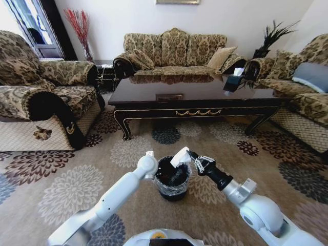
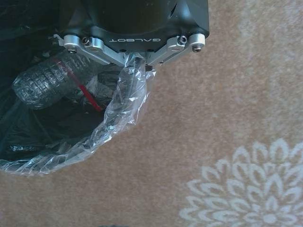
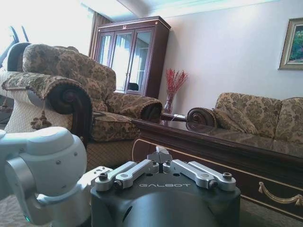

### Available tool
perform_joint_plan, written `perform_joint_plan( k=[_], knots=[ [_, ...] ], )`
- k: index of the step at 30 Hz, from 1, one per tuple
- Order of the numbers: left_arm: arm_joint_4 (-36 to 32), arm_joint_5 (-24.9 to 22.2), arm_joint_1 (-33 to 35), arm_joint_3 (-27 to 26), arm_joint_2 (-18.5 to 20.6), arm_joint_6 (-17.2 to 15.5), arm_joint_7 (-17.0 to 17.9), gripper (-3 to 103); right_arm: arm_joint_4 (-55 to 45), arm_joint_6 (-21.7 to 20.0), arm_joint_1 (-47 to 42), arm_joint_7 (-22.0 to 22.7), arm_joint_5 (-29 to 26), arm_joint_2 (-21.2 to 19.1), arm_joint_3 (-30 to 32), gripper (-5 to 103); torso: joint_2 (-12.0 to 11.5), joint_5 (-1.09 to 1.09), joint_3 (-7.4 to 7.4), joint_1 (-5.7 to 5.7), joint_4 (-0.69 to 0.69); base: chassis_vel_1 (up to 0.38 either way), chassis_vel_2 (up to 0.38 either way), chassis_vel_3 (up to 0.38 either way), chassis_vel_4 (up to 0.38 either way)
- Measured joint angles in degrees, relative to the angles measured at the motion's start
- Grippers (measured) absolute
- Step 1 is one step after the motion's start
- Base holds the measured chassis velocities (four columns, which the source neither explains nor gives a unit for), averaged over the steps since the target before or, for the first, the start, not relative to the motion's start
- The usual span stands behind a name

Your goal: Move to the front of the table and pick up the trash from the floor, then place it into the trash bin.

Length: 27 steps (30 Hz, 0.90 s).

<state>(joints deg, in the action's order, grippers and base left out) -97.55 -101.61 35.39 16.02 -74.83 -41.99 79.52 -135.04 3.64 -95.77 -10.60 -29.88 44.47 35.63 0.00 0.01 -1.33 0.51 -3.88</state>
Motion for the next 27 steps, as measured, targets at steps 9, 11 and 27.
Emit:
perform_joint_plan(
  k=[9,11,27],
  knots=[
    [-0.1,0.1,-0.7,1.1,-1.3,0.1,0.1,0,1.2,0.7,-2.4,-0.6,2.4,0.6,-0.4,0,0.0,-0.01,0.00,0.00,-0.01,0.000,0.000,0.000,0.000],
    [-0.3,0.1,-0.7,1.1,-1.0,0.1,0.2,0,1.8,0.7,-2.4,-0.6,2.8,0.7,-0.9,0,0.0,-0.01,0.00,0.00,0.00,0.000,0.000,0.000,0.000],
    [-1.6,-0.2,0.1,0.8,-0.4,0.2,0.7,0,2.5,0.4,-1.9,-0.3,3.8,1.3,-2.5,54,0.0,-0.01,0.00,0.00,-0.01,0.000,0.000,0.000,0.000]
  ],
)
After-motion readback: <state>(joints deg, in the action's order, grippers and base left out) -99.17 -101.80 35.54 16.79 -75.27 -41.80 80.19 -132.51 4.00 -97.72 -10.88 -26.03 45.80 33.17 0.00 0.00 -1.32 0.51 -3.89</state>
